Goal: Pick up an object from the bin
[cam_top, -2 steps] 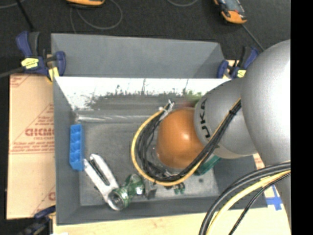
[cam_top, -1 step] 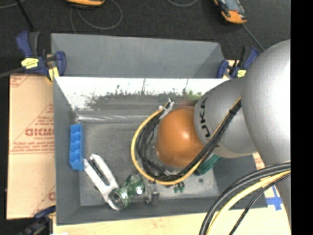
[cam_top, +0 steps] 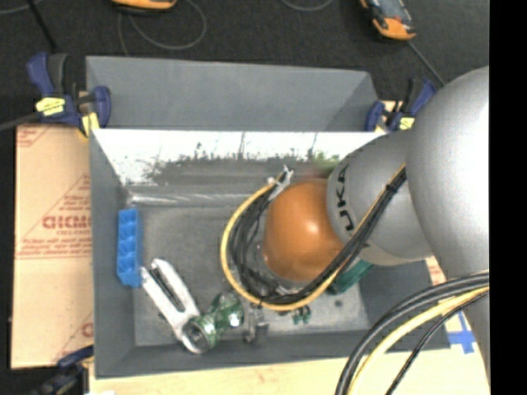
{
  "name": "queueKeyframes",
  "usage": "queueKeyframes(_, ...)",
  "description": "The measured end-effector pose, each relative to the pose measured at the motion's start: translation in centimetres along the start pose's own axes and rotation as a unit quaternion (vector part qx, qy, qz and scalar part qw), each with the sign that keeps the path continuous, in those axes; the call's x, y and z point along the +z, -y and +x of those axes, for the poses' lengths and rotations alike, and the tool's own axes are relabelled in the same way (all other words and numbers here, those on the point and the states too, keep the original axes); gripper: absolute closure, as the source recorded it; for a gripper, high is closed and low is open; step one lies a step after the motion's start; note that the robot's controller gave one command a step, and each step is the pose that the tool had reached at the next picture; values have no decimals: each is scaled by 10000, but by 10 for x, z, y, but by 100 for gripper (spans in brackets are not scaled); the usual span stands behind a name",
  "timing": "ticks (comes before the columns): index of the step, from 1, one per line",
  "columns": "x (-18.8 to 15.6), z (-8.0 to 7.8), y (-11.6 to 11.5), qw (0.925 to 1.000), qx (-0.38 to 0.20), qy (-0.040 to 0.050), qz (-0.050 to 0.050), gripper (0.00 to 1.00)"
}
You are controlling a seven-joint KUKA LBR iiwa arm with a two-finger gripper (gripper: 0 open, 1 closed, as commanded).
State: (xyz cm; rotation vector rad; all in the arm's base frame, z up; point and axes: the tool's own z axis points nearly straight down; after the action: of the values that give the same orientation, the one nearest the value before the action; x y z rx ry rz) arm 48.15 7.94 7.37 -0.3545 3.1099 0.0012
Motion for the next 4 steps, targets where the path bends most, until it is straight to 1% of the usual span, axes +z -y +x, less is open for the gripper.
queueKeyframes(1,-33,-12,-23,9999,-135,-59,-1,0)
queueKeyframes(2,-42,-17,-34,10000,-68,-30,-6,0)
queueKeyframes(3,-18,-11,-38,9974,-720,-49,-5,0)
queueKeyframes(4,3,-7,-31,9989,-471,-71,-7,100)
